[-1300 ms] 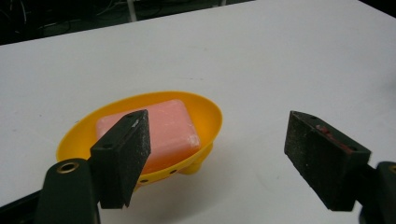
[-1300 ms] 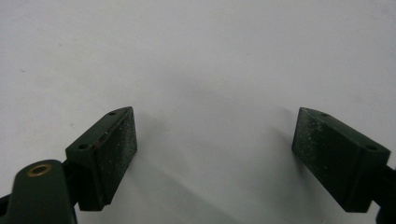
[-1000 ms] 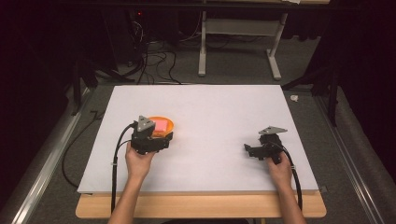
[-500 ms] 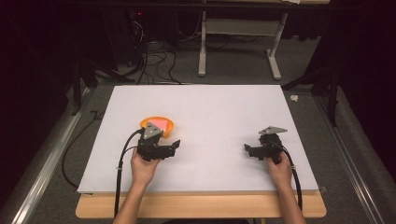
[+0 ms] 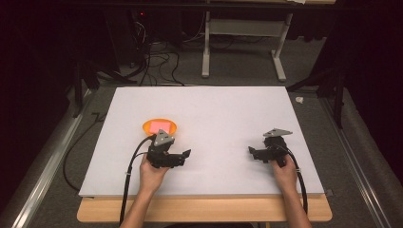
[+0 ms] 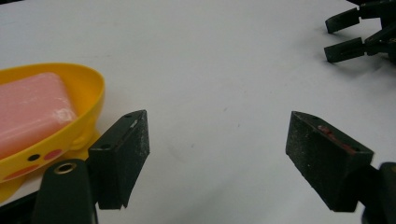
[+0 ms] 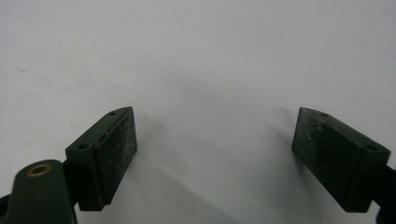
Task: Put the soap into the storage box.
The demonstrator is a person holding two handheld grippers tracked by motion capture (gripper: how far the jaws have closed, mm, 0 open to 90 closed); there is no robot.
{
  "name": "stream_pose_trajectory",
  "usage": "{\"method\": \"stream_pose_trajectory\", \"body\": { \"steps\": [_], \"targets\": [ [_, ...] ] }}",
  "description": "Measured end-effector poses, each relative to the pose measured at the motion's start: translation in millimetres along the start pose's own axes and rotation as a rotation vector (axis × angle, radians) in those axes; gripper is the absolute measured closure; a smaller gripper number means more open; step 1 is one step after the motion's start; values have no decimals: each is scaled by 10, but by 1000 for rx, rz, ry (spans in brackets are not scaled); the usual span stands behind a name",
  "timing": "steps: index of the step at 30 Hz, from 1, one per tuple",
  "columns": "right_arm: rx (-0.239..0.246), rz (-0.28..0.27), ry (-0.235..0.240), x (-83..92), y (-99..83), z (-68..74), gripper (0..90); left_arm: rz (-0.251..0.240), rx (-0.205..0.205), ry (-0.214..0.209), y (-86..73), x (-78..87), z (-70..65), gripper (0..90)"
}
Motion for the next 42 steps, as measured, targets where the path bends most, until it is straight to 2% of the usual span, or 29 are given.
{"method": "stream_pose_trajectory", "body": {
  "steps": [7,19,27,42],
  "targets": [
    [0,0,0,0,0,0,146,10,-5,-35,-30,-73,-74,224],
    [0,0,0,0,0,0,146,48,-1,-51,-167,-303,-149,225],
    [0,0,0,0,0,0,146,60,1,-30,-223,-379,-140,217],
    [0,0,0,0,0,0,146,100,-35,3,-356,-528,-145,219]
  ]
}}
Point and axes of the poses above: each handheld gripper's, and its own axes: x roughly backward along the jaws, y roughly out of its top, z roughly to its left, the point moved 5 cm from there along -x, roughly forward along the jaws, and after that the axes turned 5 degrees about -z, right-handed, at the moved point
